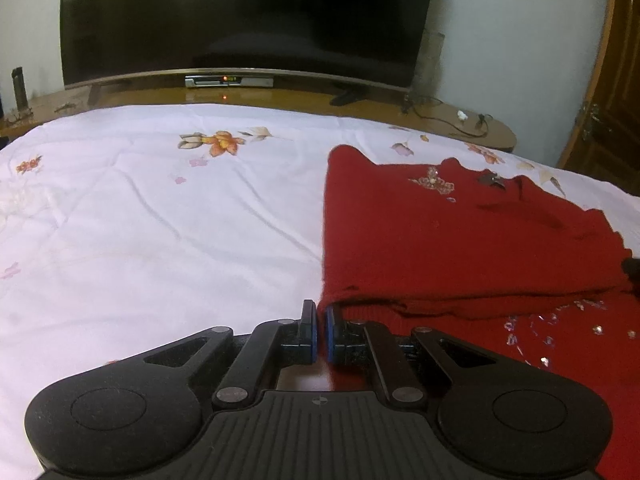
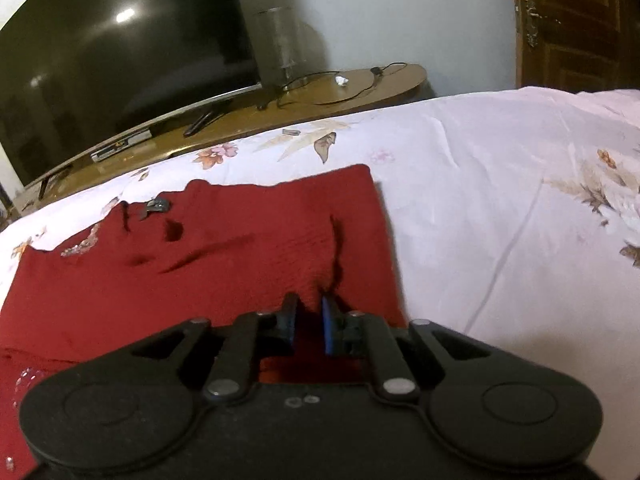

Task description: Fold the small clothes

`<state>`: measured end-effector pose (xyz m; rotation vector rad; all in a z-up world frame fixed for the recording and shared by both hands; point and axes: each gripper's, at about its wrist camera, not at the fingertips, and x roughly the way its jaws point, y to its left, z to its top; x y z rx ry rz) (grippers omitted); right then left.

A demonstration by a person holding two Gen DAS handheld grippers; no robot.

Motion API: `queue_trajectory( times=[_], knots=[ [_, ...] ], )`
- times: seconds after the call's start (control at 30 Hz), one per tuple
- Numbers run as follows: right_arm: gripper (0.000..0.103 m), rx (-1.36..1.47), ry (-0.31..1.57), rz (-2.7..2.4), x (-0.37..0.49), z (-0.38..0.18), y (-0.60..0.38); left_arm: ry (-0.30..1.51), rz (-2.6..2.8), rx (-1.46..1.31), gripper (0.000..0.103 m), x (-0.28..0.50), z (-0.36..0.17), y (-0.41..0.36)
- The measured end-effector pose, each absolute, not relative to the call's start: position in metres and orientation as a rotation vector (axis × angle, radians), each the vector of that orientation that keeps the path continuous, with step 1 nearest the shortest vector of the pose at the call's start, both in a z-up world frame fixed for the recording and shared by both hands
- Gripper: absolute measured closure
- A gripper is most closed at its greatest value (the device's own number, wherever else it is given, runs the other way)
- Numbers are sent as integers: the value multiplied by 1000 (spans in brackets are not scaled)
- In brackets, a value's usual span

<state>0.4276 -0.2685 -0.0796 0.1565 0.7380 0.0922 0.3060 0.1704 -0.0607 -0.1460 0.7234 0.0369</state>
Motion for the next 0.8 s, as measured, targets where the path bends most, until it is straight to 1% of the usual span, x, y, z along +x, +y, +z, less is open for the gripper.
queue_trajectory(
  times=[0.03, 0.07, 0.1, 0.2, 0.33, 0.43, 0.53, 0.57, 0.6, 0.7, 0.8],
  knots=[
    [78, 161, 714, 85, 424, -74, -270, 704, 48, -152, 65, 301, -56, 176],
    [77, 153, 681, 77, 420, -68, -271, 657, 66, -154, 45, 296, -48, 180],
    [77, 139, 646, 76, 416, -62, -272, 612, 71, -154, 42, 294, -41, 183],
    [78, 141, 587, 95, 416, -49, -275, 548, 24, -172, 42, 314, -25, 184],
    [80, 135, 581, 134, 432, -45, -260, 516, -80, -180, 42, 366, -20, 161],
    [81, 87, 578, 177, 441, -49, -240, 579, -127, -191, 42, 406, -34, 145],
    [83, 44, 614, 195, 455, -65, -226, 682, -92, -193, 42, 438, -60, 140],
    [84, 19, 639, 175, 457, -71, -226, 704, -70, -189, 42, 443, -70, 139],
    [87, -19, 696, 128, 465, -83, -226, 675, -70, -179, 42, 442, -74, 139],
    [88, -36, 673, 136, 463, -93, -232, 667, -71, -141, 42, 438, -76, 132],
    [88, -60, 673, 138, 461, -94, -229, 661, -69, -170, 42, 434, -73, 136]
  ],
)
